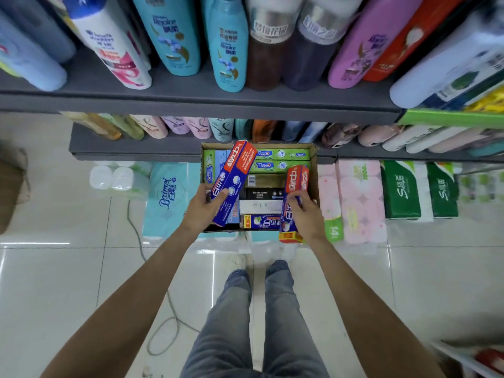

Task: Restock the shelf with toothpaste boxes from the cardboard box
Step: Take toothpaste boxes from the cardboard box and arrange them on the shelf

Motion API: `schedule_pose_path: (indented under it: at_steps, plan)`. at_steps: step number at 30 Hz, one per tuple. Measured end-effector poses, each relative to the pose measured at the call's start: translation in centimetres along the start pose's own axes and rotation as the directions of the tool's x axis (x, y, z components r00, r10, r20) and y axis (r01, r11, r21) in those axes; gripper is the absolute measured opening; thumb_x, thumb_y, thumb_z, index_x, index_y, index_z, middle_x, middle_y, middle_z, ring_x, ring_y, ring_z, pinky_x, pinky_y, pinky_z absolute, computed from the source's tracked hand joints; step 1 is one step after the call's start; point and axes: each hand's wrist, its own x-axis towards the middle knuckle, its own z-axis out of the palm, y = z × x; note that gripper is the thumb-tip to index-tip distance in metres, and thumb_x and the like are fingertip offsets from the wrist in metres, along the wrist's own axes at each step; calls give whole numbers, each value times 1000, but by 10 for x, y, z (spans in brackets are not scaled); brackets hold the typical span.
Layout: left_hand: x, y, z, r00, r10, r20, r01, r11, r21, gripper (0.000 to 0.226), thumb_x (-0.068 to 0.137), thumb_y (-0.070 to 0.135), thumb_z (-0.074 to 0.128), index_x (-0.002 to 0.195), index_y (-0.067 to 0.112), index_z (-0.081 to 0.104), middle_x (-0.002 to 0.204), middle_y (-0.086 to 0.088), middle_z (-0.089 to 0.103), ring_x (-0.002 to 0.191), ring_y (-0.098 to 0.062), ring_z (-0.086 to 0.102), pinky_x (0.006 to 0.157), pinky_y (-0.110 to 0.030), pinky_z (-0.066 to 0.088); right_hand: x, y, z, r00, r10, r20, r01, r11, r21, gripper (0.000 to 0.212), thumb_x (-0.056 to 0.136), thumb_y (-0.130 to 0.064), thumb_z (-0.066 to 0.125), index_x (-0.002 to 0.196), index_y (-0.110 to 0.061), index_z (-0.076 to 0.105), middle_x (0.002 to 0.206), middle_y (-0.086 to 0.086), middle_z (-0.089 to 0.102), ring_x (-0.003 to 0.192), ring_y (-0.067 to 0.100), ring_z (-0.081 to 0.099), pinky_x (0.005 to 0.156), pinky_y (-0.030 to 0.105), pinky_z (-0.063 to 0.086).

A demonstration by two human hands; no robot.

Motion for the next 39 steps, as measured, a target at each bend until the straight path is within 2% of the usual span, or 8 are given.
schedule_pose_path:
  at_steps: [8, 14, 17, 22, 25, 32, 35, 39]
  plan:
    - [-17, 6, 4, 979, -42, 198, 70, 988, -135, 34, 91, 25, 57, 114, 17, 34, 114, -4, 55, 89, -12, 62, 62, -20, 56, -32, -19, -27, 998, 46, 41, -61, 834, 548, 33, 90, -8, 60, 114, -25, 46, 129, 8, 53, 115, 27, 56, 87, 47, 54]
    - [-37, 40, -18, 947, 321, -15, -320, 946, 50, 43, 75, 13, 77, 101, 24, 45, 99, 13, 57, 91, -7, 57, 66, -13, 50, -71, -45, -98, 988, -156, 16, 119, 812, 572, 59, 87, -5, 63, 132, -29, 34, 111, -4, 56, 95, 6, 59, 62, 14, 54]
    - [-47, 62, -39, 855, 518, -10, -498, 826, 265, 60, 67, 18, 84, 114, 20, 48, 109, 10, 59, 104, -13, 58, 84, -28, 52, -77, -59, -127, 955, -296, -16, 273, 857, 437, 53, 82, -5, 69, 127, -17, 46, 114, 0, 61, 94, 6, 62, 73, 15, 53]
    - [-83, 103, -65, 584, 811, 33, -473, 307, 826, 81, 63, 31, 85, 130, 6, 47, 109, -15, 59, 96, -36, 57, 76, -42, 50, -90, -98, -178, 819, -572, -38, 560, 783, 272, 54, 80, -10, 72, 120, -38, 50, 114, -17, 62, 100, -3, 62, 84, 21, 49]
    - [-100, 118, -80, 505, 863, 6, -440, 251, 862, 84, 68, 43, 75, 137, 10, 39, 108, -14, 58, 95, -33, 57, 73, -40, 50, -93, -136, -205, 677, -731, -89, 736, 670, 101, 56, 78, -30, 76, 126, -42, 49, 115, -30, 55, 104, -5, 58, 85, 16, 45]
    - [-133, 165, -119, 461, 822, -334, -595, 566, 571, 80, 76, 53, 67, 140, 15, 38, 117, 3, 48, 95, 2, 48, 80, 0, 33, -100, -230, -245, 443, -885, -141, 895, 445, 19, 52, 75, -38, 73, 121, -46, 50, 118, -28, 56, 105, -7, 56, 88, 15, 44]
    - [-141, 189, -133, 508, 712, -485, -671, 680, 295, 61, 78, 44, 65, 132, 23, 46, 116, 4, 52, 97, -1, 55, 79, -9, 42, -95, -265, -256, 370, -912, -179, 916, 390, -95, 56, 77, -21, 75, 126, -34, 52, 117, -21, 57, 104, -4, 56, 90, 22, 42]
    - [-140, 246, -158, 587, 618, -523, -762, 640, -99, 12, 94, 39, 47, 95, 34, 58, 90, 13, 65, 75, 2, 63, 68, -19, 48, -71, -318, -263, 309, -920, -240, 872, 375, -316, 52, 79, -26, 71, 128, -28, 52, 119, -8, 60, 106, 10, 57, 89, 33, 45]
